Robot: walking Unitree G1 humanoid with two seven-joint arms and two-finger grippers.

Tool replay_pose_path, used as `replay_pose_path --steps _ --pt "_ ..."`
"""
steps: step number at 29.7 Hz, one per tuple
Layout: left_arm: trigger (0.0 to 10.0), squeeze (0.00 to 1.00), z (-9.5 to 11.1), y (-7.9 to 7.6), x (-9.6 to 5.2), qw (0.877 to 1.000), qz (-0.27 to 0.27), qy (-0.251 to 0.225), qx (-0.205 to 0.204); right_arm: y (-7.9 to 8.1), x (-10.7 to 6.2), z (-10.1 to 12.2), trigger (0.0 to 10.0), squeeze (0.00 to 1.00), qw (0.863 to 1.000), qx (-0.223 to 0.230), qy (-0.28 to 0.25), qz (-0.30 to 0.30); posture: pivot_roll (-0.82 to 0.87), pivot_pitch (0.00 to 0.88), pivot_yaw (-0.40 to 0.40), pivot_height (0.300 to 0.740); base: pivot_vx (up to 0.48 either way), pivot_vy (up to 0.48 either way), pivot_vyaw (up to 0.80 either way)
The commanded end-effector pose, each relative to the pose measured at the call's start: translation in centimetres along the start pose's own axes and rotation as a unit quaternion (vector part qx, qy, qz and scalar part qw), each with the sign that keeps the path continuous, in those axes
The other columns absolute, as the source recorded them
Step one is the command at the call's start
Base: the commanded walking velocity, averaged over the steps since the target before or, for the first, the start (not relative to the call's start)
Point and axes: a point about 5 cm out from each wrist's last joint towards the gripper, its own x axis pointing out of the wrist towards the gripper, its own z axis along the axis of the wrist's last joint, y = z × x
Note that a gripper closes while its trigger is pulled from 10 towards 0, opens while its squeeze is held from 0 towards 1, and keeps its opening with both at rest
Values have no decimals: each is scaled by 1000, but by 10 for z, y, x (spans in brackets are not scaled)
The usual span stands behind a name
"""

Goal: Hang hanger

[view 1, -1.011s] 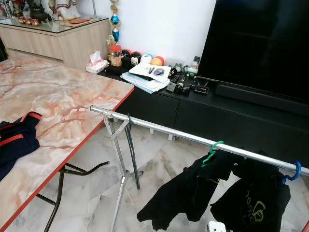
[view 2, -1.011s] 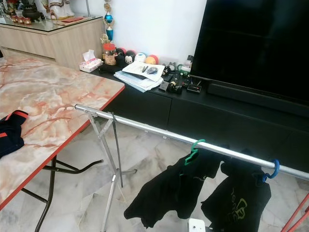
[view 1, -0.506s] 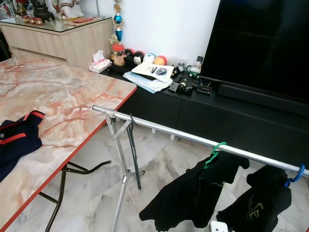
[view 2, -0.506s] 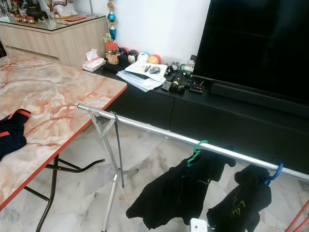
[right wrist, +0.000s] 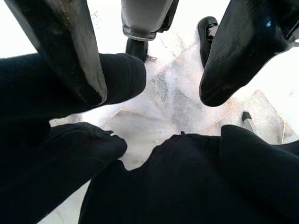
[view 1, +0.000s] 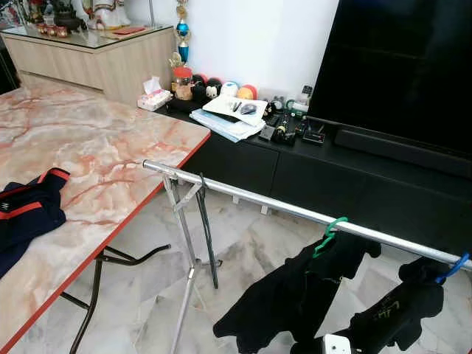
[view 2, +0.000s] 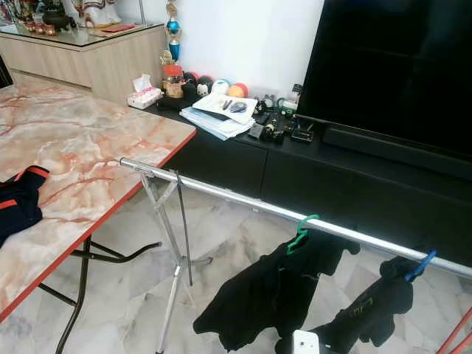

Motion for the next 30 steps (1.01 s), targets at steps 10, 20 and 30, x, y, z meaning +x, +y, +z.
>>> replay_pose_path --steps 10,20,30 --pt "10000 0 -1 -1 0 1000 -2 3 -4 -3 0 4 10000 0 1000 14 -10 -9 292 0 -56 740 0 0 0" --pt "10000 0 1 -3 1 1000 -4 1 -5 -7 0 3 10000 0 1000 19 -16 -14 291 0 -59 740 0 0 0" --pt "10000 0 1 -5 1 1000 -6 0 -7 -8 0 12 10000 0 999 27 -38 -20 290 0 -62 740 0 0 0"
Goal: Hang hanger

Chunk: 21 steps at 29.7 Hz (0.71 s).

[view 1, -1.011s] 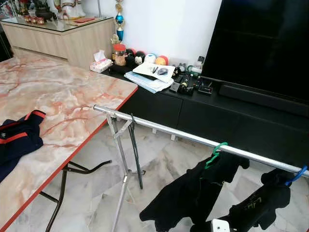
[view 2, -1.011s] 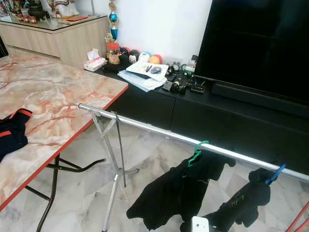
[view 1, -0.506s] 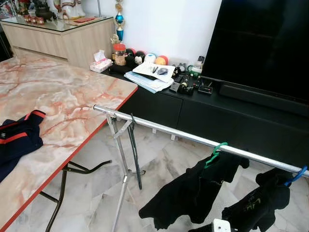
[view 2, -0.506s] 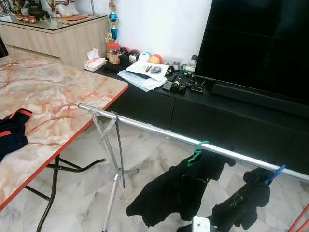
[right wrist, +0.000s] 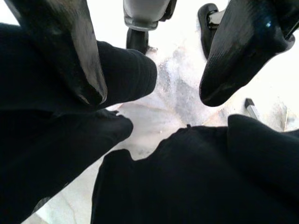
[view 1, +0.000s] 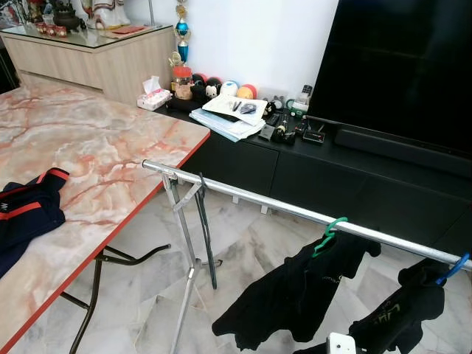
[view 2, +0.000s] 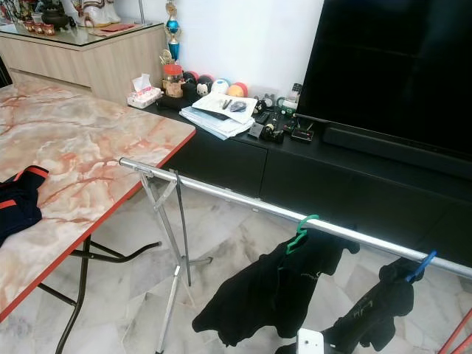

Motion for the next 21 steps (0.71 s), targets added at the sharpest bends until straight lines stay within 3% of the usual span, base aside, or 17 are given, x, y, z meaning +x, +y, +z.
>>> replay_pose_path --steps 1,21 --pt "10000 0 -1 -2 0 1000 -2 3 -6 -3 1 7 10000 0 1000 8 -15 -7 290 0 -62 740 0 0 0" --pt "10000 0 7 -6 2 1000 -8 -8 -5 -6 1 26 10000 0 997 32 -65 -11 252 0 -71 740 0 0 0"
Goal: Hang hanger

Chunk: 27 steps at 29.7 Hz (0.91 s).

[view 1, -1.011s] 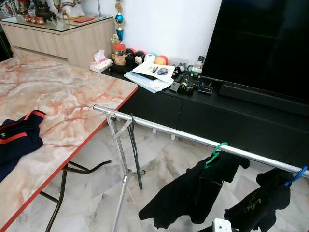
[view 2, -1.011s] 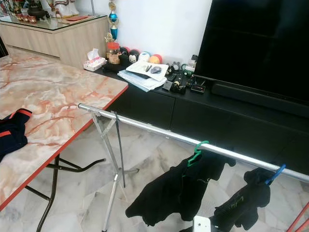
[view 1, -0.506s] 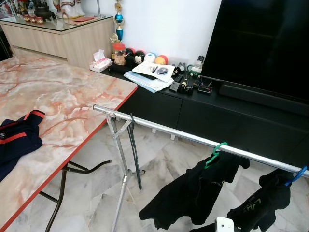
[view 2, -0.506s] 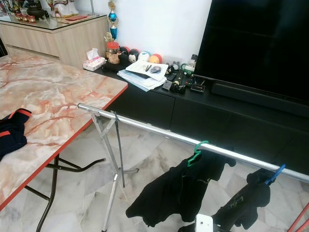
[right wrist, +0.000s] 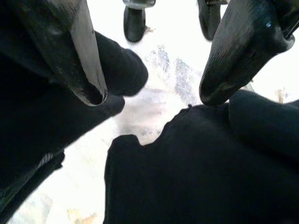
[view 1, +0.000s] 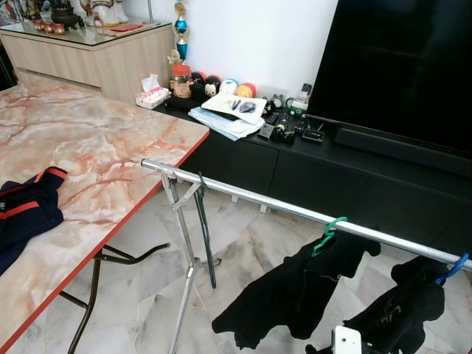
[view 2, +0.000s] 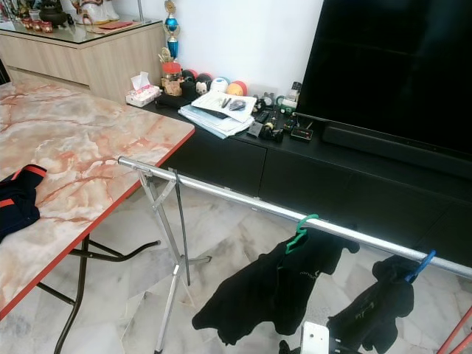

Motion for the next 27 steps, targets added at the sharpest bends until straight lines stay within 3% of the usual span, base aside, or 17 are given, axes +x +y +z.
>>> replay_pose_path --steps 1,16,21,27 --pt "10000 0 2 -4 1 1000 -5 -1 -5 -4 2 13 10000 0 1000 6 -26 -5 243 0 -71 740 0 0 0" --pt "10000 0 1 -5 1 1000 -10 2 -1 -1 2 51 10000 0 991 10 -133 -6 205 0 -71 740 0 0 0" --pt "10000 0 1 -4 1 1000 -8 3 0 6 -4 69 10000 0 980 -7 -198 9 200 0 -72 740 0 0 0" --pt "10000 0 0 -5 0 1000 -9 4 1 1 -15 78 10000 0 968 -17 -249 -3 193 0 -74 740 0 0 0"
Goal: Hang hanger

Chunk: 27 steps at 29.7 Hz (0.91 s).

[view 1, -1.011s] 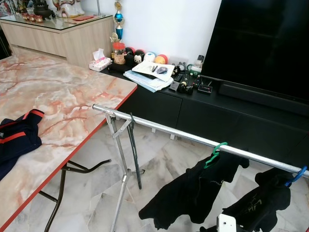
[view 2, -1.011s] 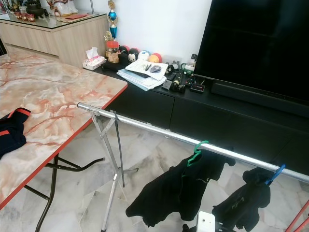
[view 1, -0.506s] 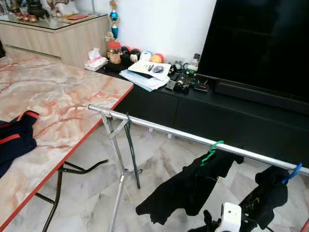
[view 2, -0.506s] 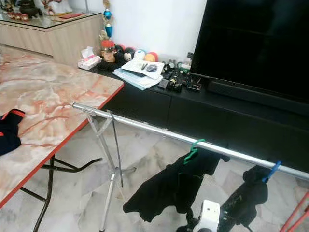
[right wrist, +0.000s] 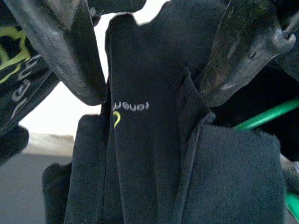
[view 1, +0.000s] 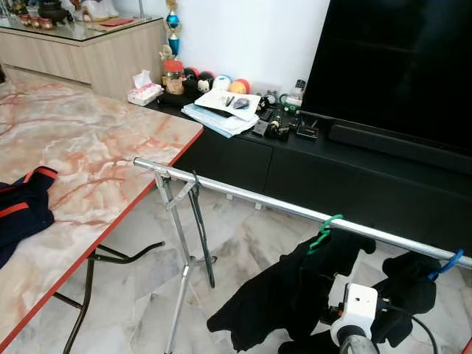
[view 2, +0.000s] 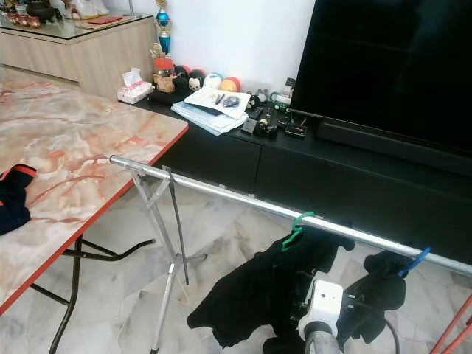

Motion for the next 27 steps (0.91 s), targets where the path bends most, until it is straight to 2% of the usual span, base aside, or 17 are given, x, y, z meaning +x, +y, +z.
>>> replay_pose_path --steps 1,6,8,11,13,14,16,19,20,22,24,27 --pt "10000 0 -7 -1 -1 1000 -4 13 -2 -3 -3 4 10000 0 1000 -5 -17 -8 193 0 -74 740 0 0 0" --pt "10000 0 -8 -1 -1 1000 -6 14 -1 -14 -19 23 10000 0 996 -10 -71 -45 190 0 -74 740 0 0 0" --pt "10000 0 -8 -1 -1 1000 -6 14 -1 -15 -20 23 10000 0 996 -10 -72 -47 190 0 -74 740 0 0 0" --pt "10000 0 -8 -1 -1 1000 -6 15 2 -27 -36 37 10000 0 991 -22 -103 -80 176 0 -72 740 0 0 0" --pt "10000 0 -8 -1 -1 1000 -6 15 2 -29 -39 39 10000 0 990 -21 -106 -90 174 0 -71 740 0 0 0" --pt "10000 0 -8 0 -1 1000 -6 15 4 -35 -45 43 10000 0 987 -19 -111 -115 171 0 -70 740 0 0 0" --pt "10000 0 -9 -1 -1 1000 -6 15 5 -43 -51 45 10000 0 982 -6 -106 -155 171 0 -70 740 0 0 0" --pt "10000 0 -9 -1 -1 1000 -7 15 6 -50 -51 41 10000 0 979 2 -88 -182 166 0 -67 740 0 0 0" --pt "10000 0 -9 -1 -1 1000 -7 15 6 -50 -51 41 10000 0 979 2 -88 -182 166 0 -67 740 0 0 0" --pt "10000 0 -9 -2 -1 1000 -8 15 7 -49 -47 31 10000 0 983 13 -44 -177 174 0 -72 740 0 0 0" --pt "10000 0 -9 -2 -1 1000 -7 14 5 -45 -44 28 10000 0 986 29 -26 -165 177 0 -72 740 0 0 0" --pt "10000 0 -8 -2 -1 1000 -6 13 2 -42 -37 31 10000 0 985 42 -16 -165 178 0 -74 740 0 0 0"
